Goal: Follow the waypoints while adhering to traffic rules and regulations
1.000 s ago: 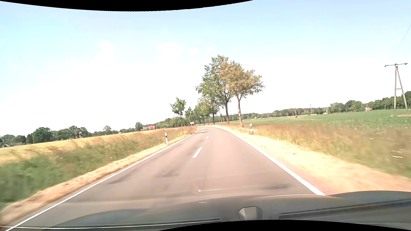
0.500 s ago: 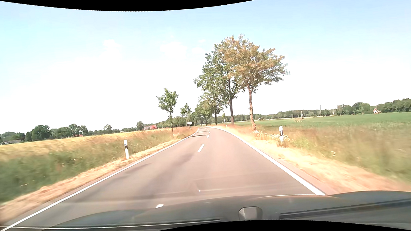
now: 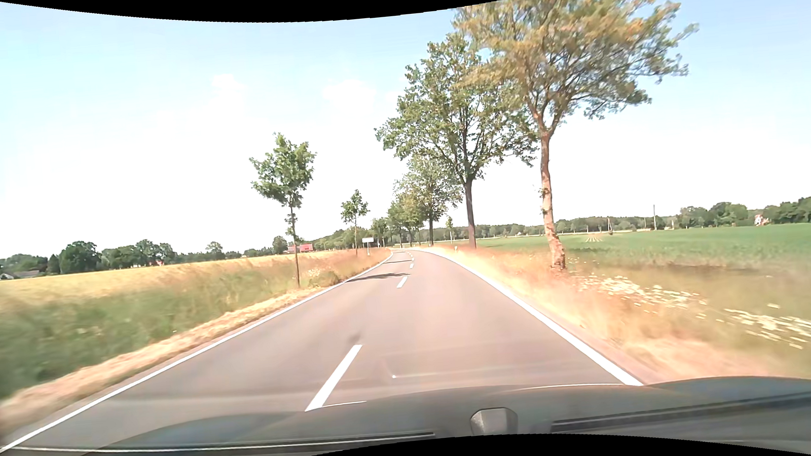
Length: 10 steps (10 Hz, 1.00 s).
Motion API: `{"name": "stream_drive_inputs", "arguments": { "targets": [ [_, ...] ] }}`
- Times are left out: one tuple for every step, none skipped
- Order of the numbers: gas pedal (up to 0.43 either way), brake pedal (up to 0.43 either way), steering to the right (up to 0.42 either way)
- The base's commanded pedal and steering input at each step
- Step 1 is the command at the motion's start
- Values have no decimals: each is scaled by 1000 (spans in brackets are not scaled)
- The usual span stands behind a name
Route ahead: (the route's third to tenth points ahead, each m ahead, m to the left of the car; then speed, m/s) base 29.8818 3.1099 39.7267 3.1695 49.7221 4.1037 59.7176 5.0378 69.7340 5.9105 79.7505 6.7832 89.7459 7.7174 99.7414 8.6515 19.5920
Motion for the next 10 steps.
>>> {"name": "stream_drive_inputs", "arguments": {
  "targets": [
    [209,6,-4],
    [209,6,-4],
    [209,6,-4],
    [209,6,-4],
    [209,6,-4],
    [209,6,-4],
    [209,6,-4],
    [209,6,-4],
    [209,6,-2],
    [209,6,0]
  ]
}}
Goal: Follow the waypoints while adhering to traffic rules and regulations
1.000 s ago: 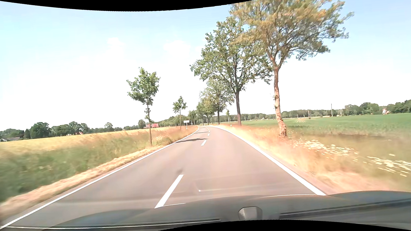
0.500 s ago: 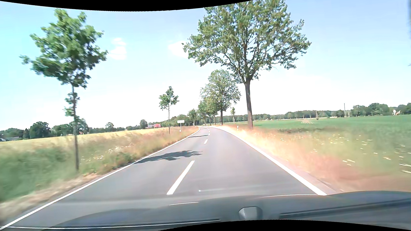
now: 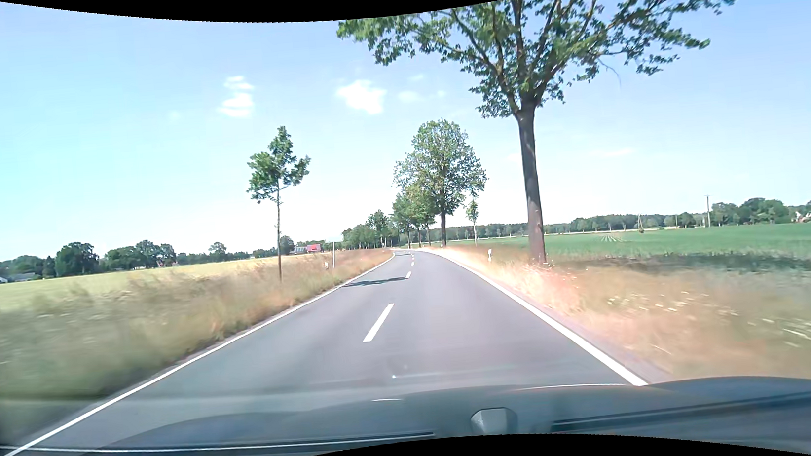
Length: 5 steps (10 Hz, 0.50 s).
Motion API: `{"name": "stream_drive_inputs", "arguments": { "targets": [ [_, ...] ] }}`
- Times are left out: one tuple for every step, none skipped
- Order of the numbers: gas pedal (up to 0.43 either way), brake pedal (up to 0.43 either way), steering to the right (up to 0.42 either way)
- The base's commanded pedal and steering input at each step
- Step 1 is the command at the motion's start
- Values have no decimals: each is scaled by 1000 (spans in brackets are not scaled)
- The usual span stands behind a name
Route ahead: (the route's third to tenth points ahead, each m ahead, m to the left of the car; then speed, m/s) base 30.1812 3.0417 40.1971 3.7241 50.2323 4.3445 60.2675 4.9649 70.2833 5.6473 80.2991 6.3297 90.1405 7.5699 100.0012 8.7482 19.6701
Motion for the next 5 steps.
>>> {"name": "stream_drive_inputs", "arguments": {
  "targets": [
    [209,6,0],
    [209,6,0],
    [209,6,0],
    [209,6,0],
    [209,6,0]
  ]
}}
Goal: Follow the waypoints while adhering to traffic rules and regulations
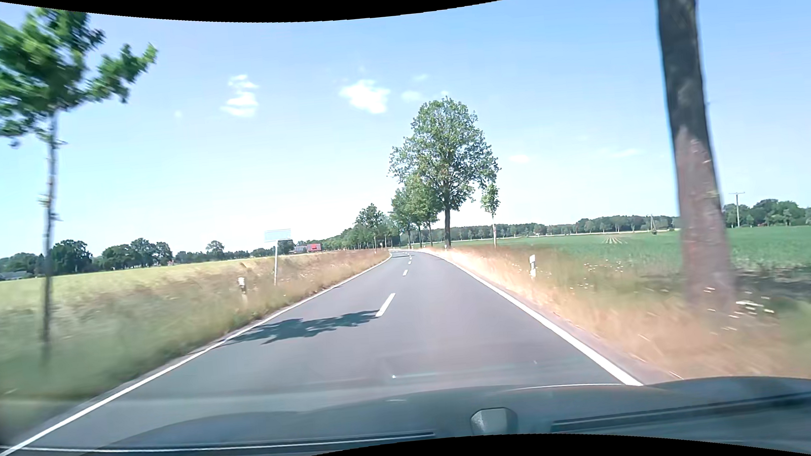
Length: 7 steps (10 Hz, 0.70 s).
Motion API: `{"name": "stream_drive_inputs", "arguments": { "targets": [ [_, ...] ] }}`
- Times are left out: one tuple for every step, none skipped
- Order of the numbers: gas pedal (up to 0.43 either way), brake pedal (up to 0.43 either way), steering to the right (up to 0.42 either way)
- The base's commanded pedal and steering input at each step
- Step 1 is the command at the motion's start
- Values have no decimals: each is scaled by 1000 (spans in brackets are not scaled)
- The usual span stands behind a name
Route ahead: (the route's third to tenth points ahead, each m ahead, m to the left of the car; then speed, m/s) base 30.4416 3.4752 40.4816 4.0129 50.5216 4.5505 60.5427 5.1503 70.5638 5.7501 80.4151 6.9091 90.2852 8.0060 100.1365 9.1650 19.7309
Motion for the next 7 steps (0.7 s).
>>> {"name": "stream_drive_inputs", "arguments": {
  "targets": [
    [209,6,-3],
    [209,6,-4],
    [209,6,-5],
    [209,6,-5],
    [209,6,-6],
    [209,6,-5],
    [209,6,-5]
  ]
}}
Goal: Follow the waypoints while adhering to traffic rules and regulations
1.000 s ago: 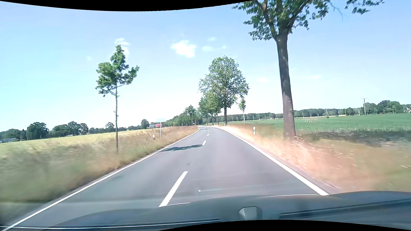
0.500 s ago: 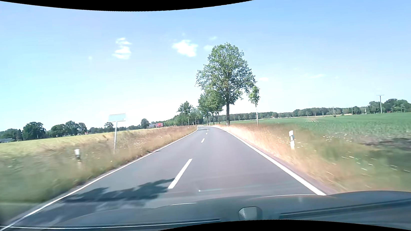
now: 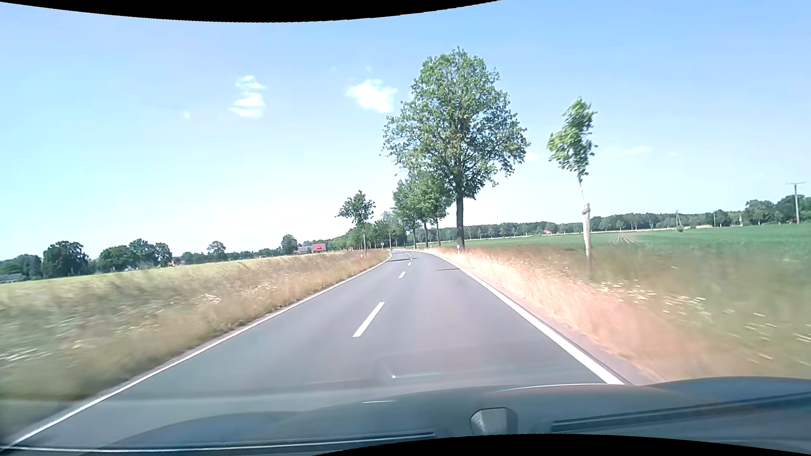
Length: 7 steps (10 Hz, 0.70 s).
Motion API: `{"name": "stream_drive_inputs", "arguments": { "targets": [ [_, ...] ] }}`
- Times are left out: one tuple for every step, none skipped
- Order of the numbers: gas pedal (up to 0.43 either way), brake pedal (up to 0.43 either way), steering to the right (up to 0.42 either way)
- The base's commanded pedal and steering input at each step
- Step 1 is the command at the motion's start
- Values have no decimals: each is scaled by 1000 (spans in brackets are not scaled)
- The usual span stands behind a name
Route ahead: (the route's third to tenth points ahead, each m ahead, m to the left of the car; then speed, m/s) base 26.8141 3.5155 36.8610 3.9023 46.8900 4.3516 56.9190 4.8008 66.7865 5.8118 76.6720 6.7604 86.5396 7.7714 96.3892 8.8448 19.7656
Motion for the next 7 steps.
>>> {"name": "stream_drive_inputs", "arguments": {
  "targets": [
    [209,6,-5],
    [209,6,-5],
    [209,6,-5],
    [209,6,-5],
    [209,6,-5],
    [209,6,-5],
    [220,6,-5]
  ]
}}
